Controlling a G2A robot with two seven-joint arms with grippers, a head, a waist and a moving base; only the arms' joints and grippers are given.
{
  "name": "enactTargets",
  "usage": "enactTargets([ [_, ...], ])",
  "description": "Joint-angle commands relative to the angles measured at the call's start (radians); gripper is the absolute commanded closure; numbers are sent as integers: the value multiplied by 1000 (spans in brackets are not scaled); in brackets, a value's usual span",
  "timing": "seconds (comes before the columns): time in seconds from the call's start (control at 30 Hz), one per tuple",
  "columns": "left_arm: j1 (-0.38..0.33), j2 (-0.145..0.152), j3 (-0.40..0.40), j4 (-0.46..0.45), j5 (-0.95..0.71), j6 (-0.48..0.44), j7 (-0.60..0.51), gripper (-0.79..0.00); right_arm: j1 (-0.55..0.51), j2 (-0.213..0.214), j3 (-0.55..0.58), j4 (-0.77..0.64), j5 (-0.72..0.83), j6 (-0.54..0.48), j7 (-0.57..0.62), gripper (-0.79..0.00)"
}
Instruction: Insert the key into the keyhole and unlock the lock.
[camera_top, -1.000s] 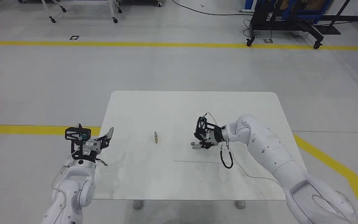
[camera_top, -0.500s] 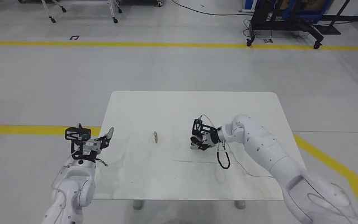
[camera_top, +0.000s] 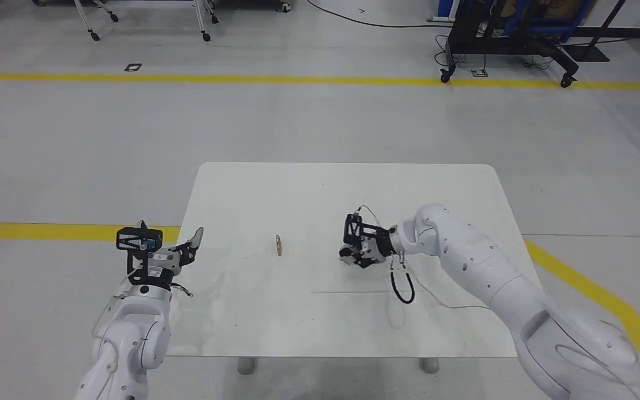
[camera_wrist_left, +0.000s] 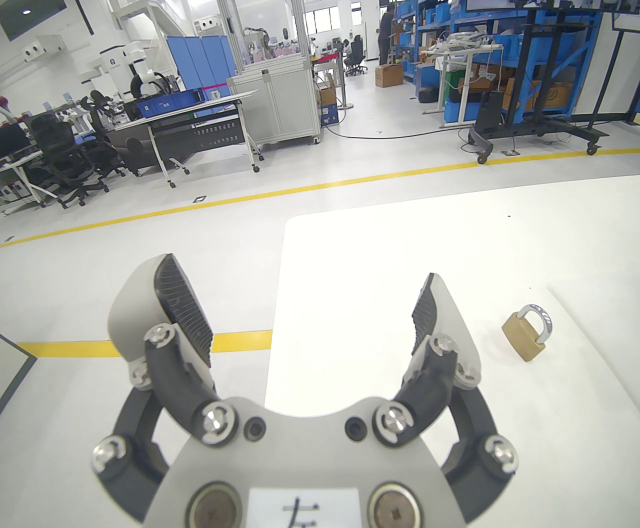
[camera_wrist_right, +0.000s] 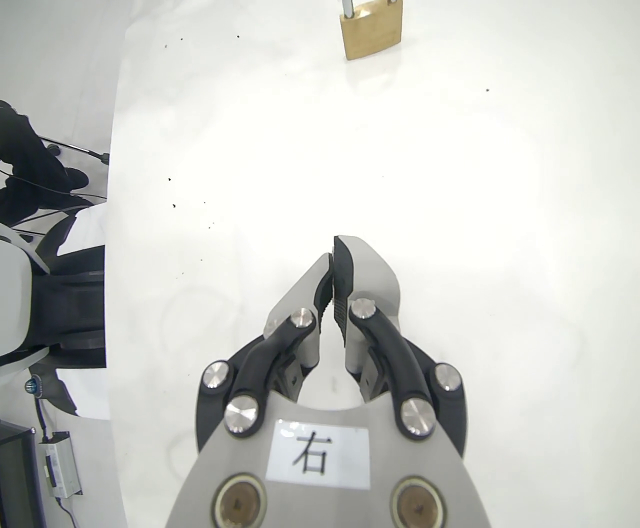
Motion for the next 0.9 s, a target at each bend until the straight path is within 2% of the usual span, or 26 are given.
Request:
enactTargets([
  [0.0,0,0,0,0,0,0,0,-785,-10,19,12,-37,-48,0,-51,0],
  [0.23,0,0,0,0,0,0,0,-785,-137,100,152,-197,-217,47,-353,0],
  [0.3,0,0,0,0,0,0,0,-785,-199,121,201,-232,-227,60,-465,0],
  [0.37,0,0,0,0,0,0,0,-785,-255,139,244,-238,-210,29,-566,0],
  [0.73,0,0,0,0,0,0,0,-785,-255,139,244,-238,-210,29,-566,0],
  [0.8,0,0,0,0,0,0,0,-785,-277,132,246,-253,-165,70,-583,0],
  [0.87,0,0,0,0,0,0,0,-785,-288,124,248,-250,-80,54,-616,0],
])
